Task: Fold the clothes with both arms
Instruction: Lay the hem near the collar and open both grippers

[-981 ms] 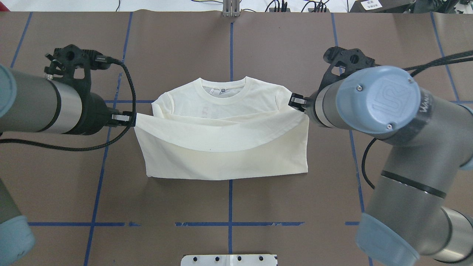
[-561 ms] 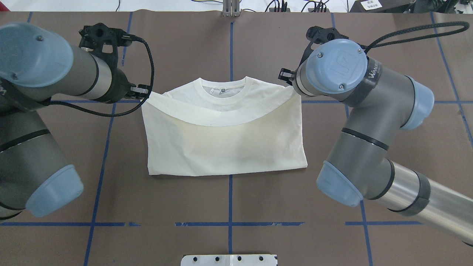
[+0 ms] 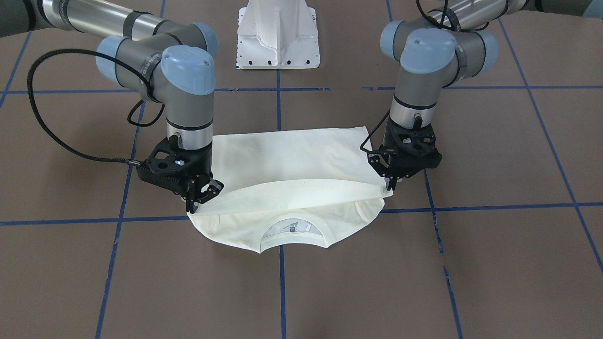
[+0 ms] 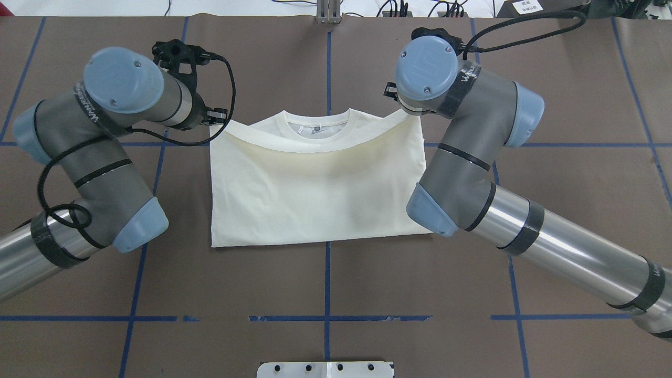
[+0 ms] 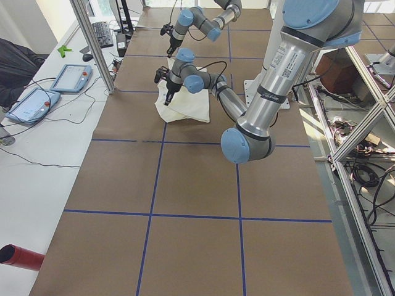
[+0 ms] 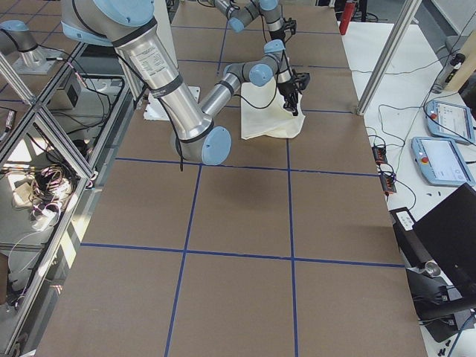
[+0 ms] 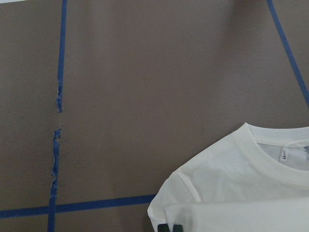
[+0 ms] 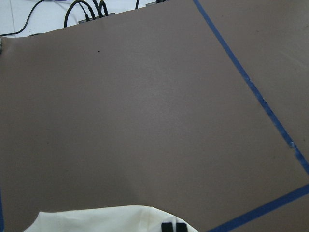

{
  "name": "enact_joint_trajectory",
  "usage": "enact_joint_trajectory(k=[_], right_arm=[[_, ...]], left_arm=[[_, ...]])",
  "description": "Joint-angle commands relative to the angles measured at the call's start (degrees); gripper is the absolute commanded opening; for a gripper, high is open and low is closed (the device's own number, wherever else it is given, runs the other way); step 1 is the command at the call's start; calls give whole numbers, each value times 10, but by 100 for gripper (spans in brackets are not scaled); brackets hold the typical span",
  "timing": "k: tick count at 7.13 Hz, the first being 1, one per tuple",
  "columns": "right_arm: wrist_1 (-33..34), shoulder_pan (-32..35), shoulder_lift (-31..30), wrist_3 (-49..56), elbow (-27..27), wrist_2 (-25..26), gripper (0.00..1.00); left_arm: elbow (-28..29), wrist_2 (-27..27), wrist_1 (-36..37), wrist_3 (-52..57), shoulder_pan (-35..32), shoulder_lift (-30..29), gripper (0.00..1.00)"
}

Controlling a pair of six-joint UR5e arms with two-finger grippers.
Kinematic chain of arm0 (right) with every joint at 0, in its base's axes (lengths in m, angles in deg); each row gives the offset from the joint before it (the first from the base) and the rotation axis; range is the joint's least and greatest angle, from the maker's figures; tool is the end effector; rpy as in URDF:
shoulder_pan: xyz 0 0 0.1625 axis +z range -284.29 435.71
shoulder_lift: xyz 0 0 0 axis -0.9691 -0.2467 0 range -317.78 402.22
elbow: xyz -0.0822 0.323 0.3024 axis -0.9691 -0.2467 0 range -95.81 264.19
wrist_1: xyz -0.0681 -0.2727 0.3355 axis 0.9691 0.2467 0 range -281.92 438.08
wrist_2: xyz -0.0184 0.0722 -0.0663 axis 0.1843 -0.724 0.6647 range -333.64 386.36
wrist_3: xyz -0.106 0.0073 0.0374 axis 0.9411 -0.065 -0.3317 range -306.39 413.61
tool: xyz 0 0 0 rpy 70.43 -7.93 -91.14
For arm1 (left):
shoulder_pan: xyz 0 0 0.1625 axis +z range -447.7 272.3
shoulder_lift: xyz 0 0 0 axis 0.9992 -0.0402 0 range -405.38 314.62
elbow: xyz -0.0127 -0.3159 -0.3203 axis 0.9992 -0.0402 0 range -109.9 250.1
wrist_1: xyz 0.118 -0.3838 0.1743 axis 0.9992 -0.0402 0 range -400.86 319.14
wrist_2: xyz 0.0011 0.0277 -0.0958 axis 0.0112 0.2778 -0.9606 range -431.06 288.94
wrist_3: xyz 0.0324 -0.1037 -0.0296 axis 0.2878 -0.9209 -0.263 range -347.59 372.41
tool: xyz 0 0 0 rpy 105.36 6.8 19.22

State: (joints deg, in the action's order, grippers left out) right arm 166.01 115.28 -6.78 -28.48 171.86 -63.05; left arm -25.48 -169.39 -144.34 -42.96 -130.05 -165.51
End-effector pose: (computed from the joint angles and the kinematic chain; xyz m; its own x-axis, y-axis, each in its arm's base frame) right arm -0.5079 -0.5939 0.2620 0.6670 0.3726 0.6452 -0.5556 0.8257 0.0975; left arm 0.4488 -0.5675 0.3058 0.7301 0.0951 -0.6767 0.2075 0.9127 0.3521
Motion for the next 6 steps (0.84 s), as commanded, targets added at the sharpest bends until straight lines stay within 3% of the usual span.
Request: enact_joint_trajectory(k=[1, 6], right_arm=[[-104, 2, -3, 13, -78, 0, 0], [-107, 16, -14, 21, -77, 0, 0]], left_arm=[[84, 3, -59, 1, 2, -11, 0], [102, 16, -80, 0, 9, -11, 0]])
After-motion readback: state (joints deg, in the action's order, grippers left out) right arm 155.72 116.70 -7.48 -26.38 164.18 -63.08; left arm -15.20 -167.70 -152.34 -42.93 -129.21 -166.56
